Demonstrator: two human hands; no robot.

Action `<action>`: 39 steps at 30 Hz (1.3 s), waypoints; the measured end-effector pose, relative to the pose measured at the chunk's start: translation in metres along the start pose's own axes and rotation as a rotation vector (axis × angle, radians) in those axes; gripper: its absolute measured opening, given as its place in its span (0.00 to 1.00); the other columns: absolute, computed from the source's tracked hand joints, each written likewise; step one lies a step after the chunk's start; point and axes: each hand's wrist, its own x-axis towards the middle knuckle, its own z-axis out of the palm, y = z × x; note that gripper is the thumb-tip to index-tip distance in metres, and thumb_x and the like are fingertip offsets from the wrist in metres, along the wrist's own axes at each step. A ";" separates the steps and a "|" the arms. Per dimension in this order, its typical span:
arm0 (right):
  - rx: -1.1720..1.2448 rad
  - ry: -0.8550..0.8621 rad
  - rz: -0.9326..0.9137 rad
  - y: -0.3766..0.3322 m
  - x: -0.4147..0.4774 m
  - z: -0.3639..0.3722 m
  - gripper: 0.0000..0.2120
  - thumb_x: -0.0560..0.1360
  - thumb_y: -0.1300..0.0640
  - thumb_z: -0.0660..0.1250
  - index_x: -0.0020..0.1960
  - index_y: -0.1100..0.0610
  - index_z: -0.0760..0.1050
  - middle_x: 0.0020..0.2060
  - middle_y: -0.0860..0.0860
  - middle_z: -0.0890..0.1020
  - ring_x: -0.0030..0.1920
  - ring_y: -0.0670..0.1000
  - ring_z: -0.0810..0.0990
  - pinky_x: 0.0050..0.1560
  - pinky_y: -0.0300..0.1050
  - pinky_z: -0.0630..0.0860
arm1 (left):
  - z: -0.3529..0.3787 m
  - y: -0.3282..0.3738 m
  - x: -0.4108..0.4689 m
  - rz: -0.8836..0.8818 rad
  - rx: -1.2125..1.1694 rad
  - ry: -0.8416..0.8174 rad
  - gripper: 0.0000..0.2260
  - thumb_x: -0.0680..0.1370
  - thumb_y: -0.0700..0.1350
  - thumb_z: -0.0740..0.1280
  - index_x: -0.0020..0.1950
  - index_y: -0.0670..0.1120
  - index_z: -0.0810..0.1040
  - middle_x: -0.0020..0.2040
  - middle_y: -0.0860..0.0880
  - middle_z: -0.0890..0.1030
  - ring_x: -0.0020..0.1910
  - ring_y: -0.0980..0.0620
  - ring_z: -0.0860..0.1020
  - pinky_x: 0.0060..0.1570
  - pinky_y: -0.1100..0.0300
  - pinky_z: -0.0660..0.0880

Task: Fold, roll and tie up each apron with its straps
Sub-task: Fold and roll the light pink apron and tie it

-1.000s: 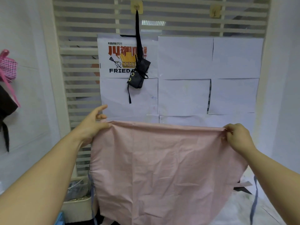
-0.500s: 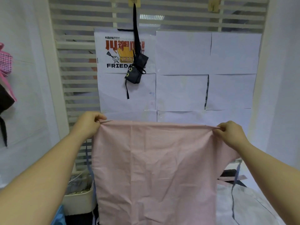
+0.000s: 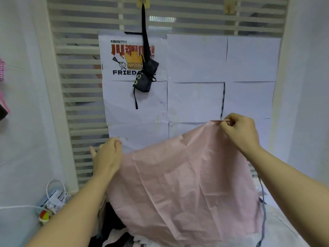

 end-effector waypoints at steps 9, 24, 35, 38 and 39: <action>-0.009 -0.111 -0.186 -0.041 0.005 -0.012 0.07 0.71 0.60 0.62 0.34 0.53 0.74 0.29 0.47 0.77 0.33 0.44 0.73 0.32 0.33 0.66 | 0.088 0.044 -0.074 0.281 -0.353 -0.556 0.30 0.72 0.59 0.69 0.71 0.58 0.63 0.63 0.62 0.71 0.63 0.60 0.70 0.72 0.50 0.59; -0.363 -0.251 0.082 0.039 0.007 -0.048 0.12 0.71 0.55 0.64 0.36 0.64 0.73 0.29 0.56 0.73 0.31 0.54 0.68 0.28 0.41 0.63 | 0.047 0.057 0.019 0.522 -0.131 -0.390 0.23 0.74 0.59 0.69 0.32 0.45 0.64 0.27 0.51 0.65 0.28 0.54 0.65 0.32 0.57 0.61; -0.420 -0.573 0.303 0.133 0.018 0.003 0.13 0.74 0.65 0.63 0.31 0.59 0.70 0.30 0.55 0.74 0.37 0.56 0.72 0.30 0.42 0.62 | 0.066 0.061 0.047 0.356 0.569 -0.288 0.12 0.74 0.31 0.60 0.51 0.44 0.78 0.51 0.43 0.77 0.53 0.42 0.76 0.45 0.53 0.72; -0.228 -0.233 0.237 0.141 0.019 0.011 0.12 0.75 0.64 0.58 0.44 0.56 0.80 0.41 0.56 0.82 0.45 0.59 0.78 0.43 0.47 0.73 | 0.067 0.067 0.057 0.465 0.400 0.056 0.19 0.69 0.26 0.63 0.56 0.40 0.81 0.47 0.38 0.76 0.50 0.37 0.74 0.41 0.48 0.72; -0.165 -0.062 0.181 0.136 0.016 0.009 0.14 0.73 0.64 0.56 0.46 0.56 0.81 0.41 0.55 0.82 0.45 0.59 0.78 0.46 0.48 0.74 | 0.065 0.067 0.059 0.510 0.298 0.160 0.21 0.67 0.25 0.64 0.55 0.39 0.81 0.44 0.37 0.76 0.47 0.35 0.74 0.39 0.47 0.71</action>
